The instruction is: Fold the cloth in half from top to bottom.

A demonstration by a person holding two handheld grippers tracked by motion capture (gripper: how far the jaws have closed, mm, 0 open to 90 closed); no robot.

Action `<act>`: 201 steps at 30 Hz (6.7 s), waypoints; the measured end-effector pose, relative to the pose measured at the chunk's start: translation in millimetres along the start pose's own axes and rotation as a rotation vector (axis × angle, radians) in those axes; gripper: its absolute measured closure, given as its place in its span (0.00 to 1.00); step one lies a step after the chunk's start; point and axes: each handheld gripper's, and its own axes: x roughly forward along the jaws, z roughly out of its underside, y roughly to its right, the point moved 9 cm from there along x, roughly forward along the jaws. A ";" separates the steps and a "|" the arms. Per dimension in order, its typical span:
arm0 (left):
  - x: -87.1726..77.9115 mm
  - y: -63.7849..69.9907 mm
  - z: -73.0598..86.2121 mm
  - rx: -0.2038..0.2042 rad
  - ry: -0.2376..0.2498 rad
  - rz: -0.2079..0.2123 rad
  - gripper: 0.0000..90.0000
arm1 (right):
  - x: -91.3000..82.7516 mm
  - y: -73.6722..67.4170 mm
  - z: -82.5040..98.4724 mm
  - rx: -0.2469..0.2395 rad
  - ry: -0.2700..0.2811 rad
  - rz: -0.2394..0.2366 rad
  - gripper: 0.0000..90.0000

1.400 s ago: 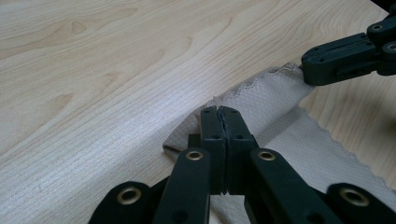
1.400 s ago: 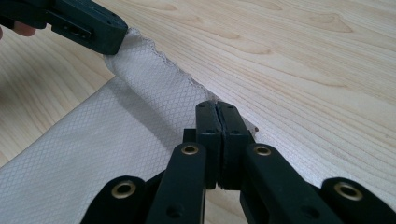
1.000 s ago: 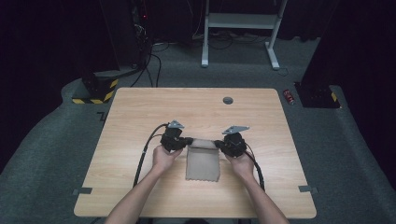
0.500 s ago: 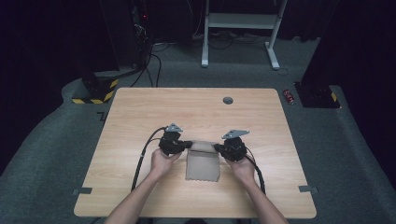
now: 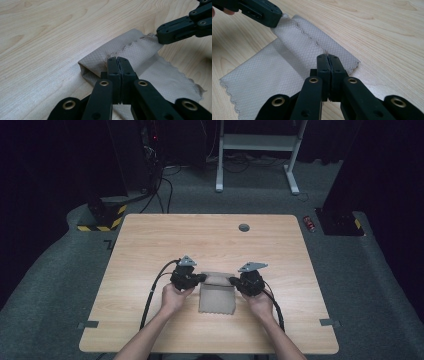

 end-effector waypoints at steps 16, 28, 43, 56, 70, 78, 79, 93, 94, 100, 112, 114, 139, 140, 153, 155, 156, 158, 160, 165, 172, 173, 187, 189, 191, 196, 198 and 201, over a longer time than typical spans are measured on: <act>-9.7 11.2 8.3 0.009 0.028 0.018 0.99 | -7.3 -9.2 9.0 -0.013 0.006 -0.023 0.98; -10.9 15.1 15.3 0.017 0.026 0.020 0.99 | -10.0 -15.2 15.2 -0.020 0.007 -0.036 0.98; -10.3 23.7 29.8 0.031 -0.001 0.030 0.99 | -16.6 -26.6 26.2 -0.039 0.011 -0.047 0.98; -11.3 29.9 39.8 0.042 -0.014 0.029 0.98 | -18.4 -36.6 40.7 -0.037 0.002 -0.065 0.98; -16.5 32.2 50.2 0.065 -0.025 0.010 0.97 | -17.1 -42.6 51.0 -0.032 -0.008 -0.074 0.97; -21.7 31.6 57.1 0.053 -0.033 0.018 0.97 | -17.0 -42.9 52.2 -0.021 -0.013 -0.079 0.91; -22.6 32.2 57.6 0.055 -0.031 0.021 0.96 | -17.8 -43.1 52.5 -0.019 -0.013 -0.085 0.89; -31.6 23.8 30.4 0.001 0.043 -0.001 0.77 | -31.9 -37.9 33.6 0.004 0.045 -0.045 0.96; -27.8 23.7 30.0 0.004 0.033 -0.005 0.77 | -28.8 -36.8 31.6 0.003 0.044 -0.040 0.98; -12.1 32.4 34.9 0.048 -0.025 -0.012 0.72 | -11.9 -42.4 31.5 -0.007 -0.010 -0.043 0.98; -22.6 43.4 73.0 0.165 -0.127 -0.068 0.66 | -14.4 -62.1 57.2 -0.130 -0.048 -0.032 0.81; -26.1 42.7 74.4 0.170 -0.131 -0.071 0.65 | -16.2 -62.8 58.7 -0.140 -0.050 -0.025 0.81; -26.0 20.1 68.8 0.135 -0.109 -0.090 0.61 | -12.7 -49.0 55.7 -0.087 -0.035 -0.040 0.99; -28.8 21.7 67.5 0.122 -0.087 -0.077 0.61 | -12.6 -49.0 55.3 -0.095 -0.037 -0.040 0.98; -23.1 41.1 74.5 0.179 -0.111 -0.029 0.60 | -13.1 -32.9 43.5 -0.016 0.007 0.002 0.94; -27.0 36.1 73.3 0.170 -0.103 -0.043 0.59 | -10.3 -26.3 40.2 -0.016 -0.001 0.020 0.94; -27.9 33.8 69.7 0.157 -0.090 -0.043 0.59 | -8.7 -21.9 37.4 -0.010 -0.003 0.034 0.94; -26.8 29.4 57.9 0.129 -0.049 -0.059 0.58 | -5.7 -12.6 29.3 0.016 0.010 0.057 0.94; -21.1 22.4 44.7 0.097 -0.017 -0.099 0.58 | -1.9 -5.3 21.1 0.034 0.021 0.081 0.90; 0.5 -2.2 25.6 -0.015 -0.029 -0.191 0.53 | 10.6 7.3 9.9 0.081 0.013 0.116 0.82; 15.4 -18.7 24.8 0.007 -0.083 -0.264 0.54 | 24.4 15.8 14.0 0.094 -0.040 0.126 0.82; 15.6 -19.1 24.5 0.011 -0.082 -0.264 0.54 | 24.4 16.5 13.8 0.090 -0.043 0.128 0.83; 22.2 -13.0 17.5 0.008 -0.110 -0.148 0.88 | 24.8 12.9 8.9 0.032 -0.062 0.106 0.99; 23.9 -12.1 15.7 0.016 -0.117 -0.141 0.97 | 24.0 12.8 8.0 0.031 -0.059 0.109 0.99; 24.2 -13.8 14.1 0.013 -0.119 -0.135 0.98 | 22.6 13.8 6.3 0.031 -0.055 0.113 0.99; 20.8 -19.0 3.3 -0.005 -0.070 -0.146 0.99 | 21.8 18.1 -3.3 0.023 -0.050 0.130 0.99; 22.0 -23.2 2.8 -0.022 -0.060 -0.143 0.99 | 23.7 21.2 -6.2 0.034 -0.050 0.132 0.99; 26.8 -27.6 5.5 -0.042 -0.059 -0.148 0.99 | 28.8 23.7 -8.7 0.044 -0.056 0.138 0.99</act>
